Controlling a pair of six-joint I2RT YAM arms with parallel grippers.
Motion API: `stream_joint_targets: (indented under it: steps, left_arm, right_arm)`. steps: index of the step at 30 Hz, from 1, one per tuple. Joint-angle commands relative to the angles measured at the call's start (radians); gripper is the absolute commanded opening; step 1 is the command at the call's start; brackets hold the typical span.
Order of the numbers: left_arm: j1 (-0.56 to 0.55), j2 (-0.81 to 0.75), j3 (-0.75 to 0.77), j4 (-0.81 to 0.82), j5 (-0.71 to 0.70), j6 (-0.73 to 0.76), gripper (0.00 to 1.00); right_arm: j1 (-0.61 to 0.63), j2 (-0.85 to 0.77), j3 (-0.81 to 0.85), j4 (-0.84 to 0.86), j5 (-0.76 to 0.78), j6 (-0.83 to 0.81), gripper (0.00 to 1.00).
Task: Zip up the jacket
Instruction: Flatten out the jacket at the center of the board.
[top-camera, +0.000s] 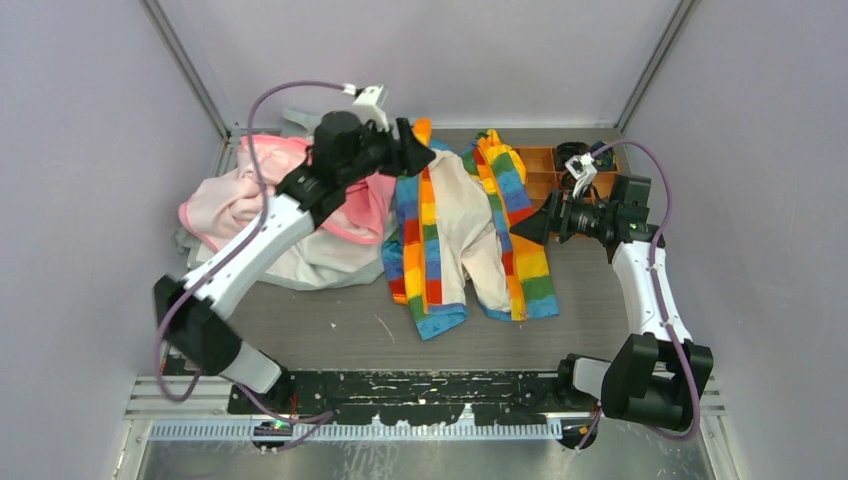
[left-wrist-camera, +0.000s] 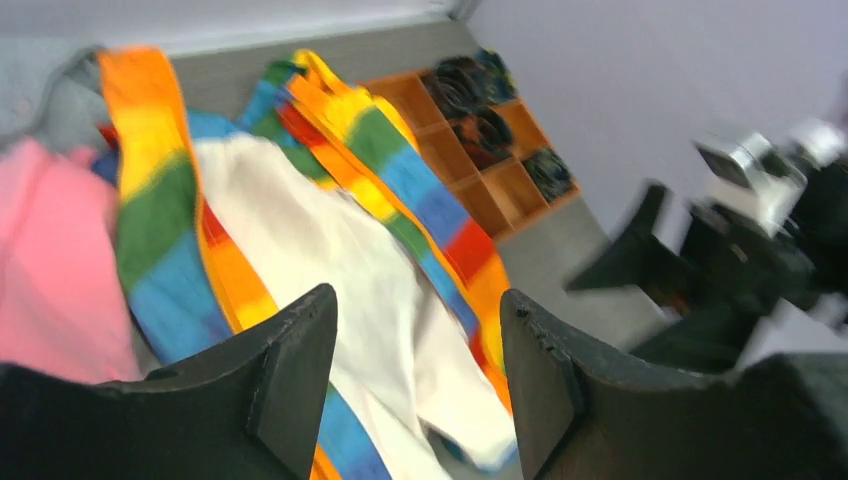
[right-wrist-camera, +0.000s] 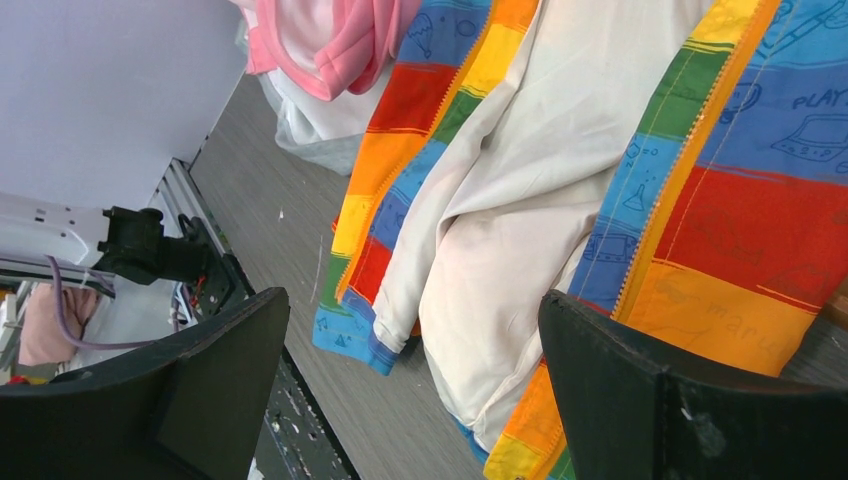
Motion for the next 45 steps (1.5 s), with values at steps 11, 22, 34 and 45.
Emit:
stream_joint_targets:
  steps: [11,22,34,45]
  left_arm:
    - [-0.297,-0.604,-1.002,0.325,-0.218,-0.475,0.54]
    - [-0.332,-0.455,-1.03,0.372,-0.227,-0.609,0.55]
    - [-0.332,-0.265,-0.949,0.345,-0.231,-0.583,0.55]
    - [-0.332,-0.173,-0.922,0.357,-0.197,-0.564,0.53]
  right_arm:
    - [-0.001,-0.032,0.019,0.023,-0.015,-0.02,1.0]
    - [-0.001,-0.034,0.014,0.024,-0.01,-0.023,1.0]
    - [-0.001,-0.045,0.014,0.024,-0.017,-0.02,1.0]
    - [-0.001,-0.052,0.015,0.023,-0.021,-0.018,1.0]
